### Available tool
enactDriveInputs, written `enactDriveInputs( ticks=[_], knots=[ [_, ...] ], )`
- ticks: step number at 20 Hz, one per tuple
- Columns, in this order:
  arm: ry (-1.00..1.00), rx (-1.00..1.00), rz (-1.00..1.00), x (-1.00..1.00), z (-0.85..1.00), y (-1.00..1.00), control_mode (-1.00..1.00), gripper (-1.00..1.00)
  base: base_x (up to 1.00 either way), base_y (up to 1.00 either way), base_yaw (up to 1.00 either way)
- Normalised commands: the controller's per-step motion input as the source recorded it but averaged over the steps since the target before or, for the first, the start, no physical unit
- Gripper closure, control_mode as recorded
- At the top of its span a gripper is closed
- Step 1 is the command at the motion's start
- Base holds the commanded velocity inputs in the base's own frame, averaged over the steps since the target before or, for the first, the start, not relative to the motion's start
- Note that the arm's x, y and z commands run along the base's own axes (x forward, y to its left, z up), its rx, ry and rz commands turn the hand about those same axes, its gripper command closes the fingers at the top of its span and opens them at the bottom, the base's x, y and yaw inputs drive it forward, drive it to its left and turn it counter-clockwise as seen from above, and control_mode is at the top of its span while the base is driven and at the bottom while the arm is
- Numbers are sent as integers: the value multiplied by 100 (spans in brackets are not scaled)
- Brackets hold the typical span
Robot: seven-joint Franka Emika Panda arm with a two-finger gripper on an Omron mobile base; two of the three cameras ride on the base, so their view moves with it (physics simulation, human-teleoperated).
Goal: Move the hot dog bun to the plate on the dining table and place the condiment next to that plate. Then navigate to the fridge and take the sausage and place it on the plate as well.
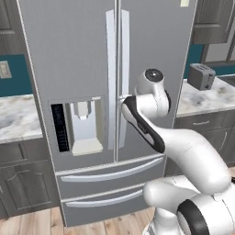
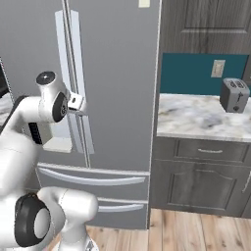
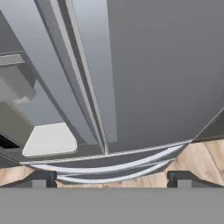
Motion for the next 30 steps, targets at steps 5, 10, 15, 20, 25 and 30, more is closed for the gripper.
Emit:
enactDriveInputs(
  ticks=[5, 10, 15, 20, 25, 30],
  knots=[
    [-19, 2, 1, 99, 6, 0, -100, -100, 0, 0, 0],
    [-6, 0, 0, 93, 1, 2, -100, -100, 0, 0, 0],
    [-1, 0, 0, 68, 0, 29, -100, -100, 0, 0, 0],
    [0, 0, 0, 69, 0, 21, -100, -100, 0, 0, 0],
    [-1, 0, 0, 63, 0, 0, -100, 100, 0, 0, 0],
    [-4, 0, -1, 2, 3, -3, -100, 100, 0, 0, 0]
  ],
)
